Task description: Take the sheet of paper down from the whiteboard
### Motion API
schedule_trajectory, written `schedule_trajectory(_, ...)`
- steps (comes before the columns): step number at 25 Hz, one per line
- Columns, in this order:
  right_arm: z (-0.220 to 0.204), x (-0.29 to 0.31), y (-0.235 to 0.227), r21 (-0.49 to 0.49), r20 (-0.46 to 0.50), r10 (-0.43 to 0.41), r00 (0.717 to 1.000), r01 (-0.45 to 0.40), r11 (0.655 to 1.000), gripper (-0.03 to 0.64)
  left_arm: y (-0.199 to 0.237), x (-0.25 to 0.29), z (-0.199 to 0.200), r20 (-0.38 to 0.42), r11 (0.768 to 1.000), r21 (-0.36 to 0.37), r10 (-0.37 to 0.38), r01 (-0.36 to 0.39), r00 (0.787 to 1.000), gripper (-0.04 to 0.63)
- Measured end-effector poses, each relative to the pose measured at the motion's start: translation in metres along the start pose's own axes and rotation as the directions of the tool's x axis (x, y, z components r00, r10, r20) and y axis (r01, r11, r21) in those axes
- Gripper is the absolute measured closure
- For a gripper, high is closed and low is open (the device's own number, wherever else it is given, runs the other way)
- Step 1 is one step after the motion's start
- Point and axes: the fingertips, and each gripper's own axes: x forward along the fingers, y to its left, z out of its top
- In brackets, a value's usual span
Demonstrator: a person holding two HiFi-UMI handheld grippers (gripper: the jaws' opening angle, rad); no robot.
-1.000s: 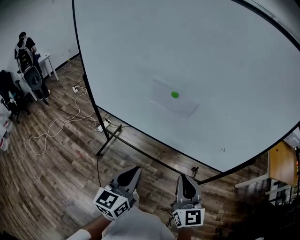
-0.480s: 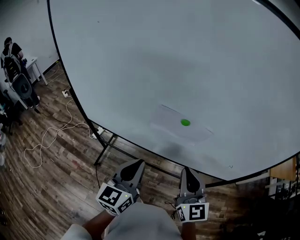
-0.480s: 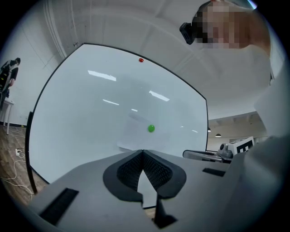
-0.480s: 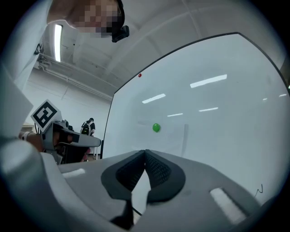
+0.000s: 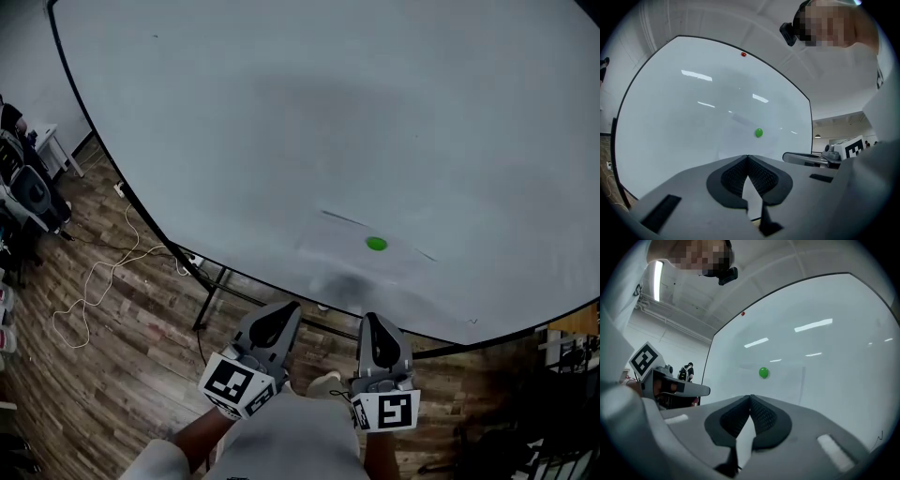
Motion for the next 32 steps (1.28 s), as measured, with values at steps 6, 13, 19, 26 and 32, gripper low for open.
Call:
schedule_trajectory(6,-0.008,0.012,-0.011,0.015,-0.003,-0.014,1.000,0.014,1.000,0.604,0.005,0.013,-0.007,-0.020,1.000,0.013,-0.007,0.008,1.000,0.588)
schedule_trajectory(13,-0.010,0.026,-0.005,0.024,-0.002,0.006,1.000,-0.006,1.000,0.604,0.020,0.018,0.002,-0.022,0.999,0.035,0.008,-0.007,1.000,0.589)
schedule_trajectory(19,-0.005,0.035,-0.003,0.015,0.008,0.020,1.000,-0.020,1.000,0.604,0.023,0.026,0.021,-0.002,0.997,0.071,-0.023,0.023,1.000,0.586)
schedule_trajectory(26,-0.001,0.039,-0.012,0.008,0.013,0.012,1.000,-0.012,1.000,0.604,0.030,0.043,0.046,0.016,0.991,0.123,-0.053,0.051,0.998,0.512)
schedule_trajectory(32,-0.003,0.045,-0.020,0.006,0.007,0.004,1.000,-0.004,1.000,0.604,0.044,0.066,0.057,0.005,0.984,0.162,-0.081,0.079,0.997,0.468)
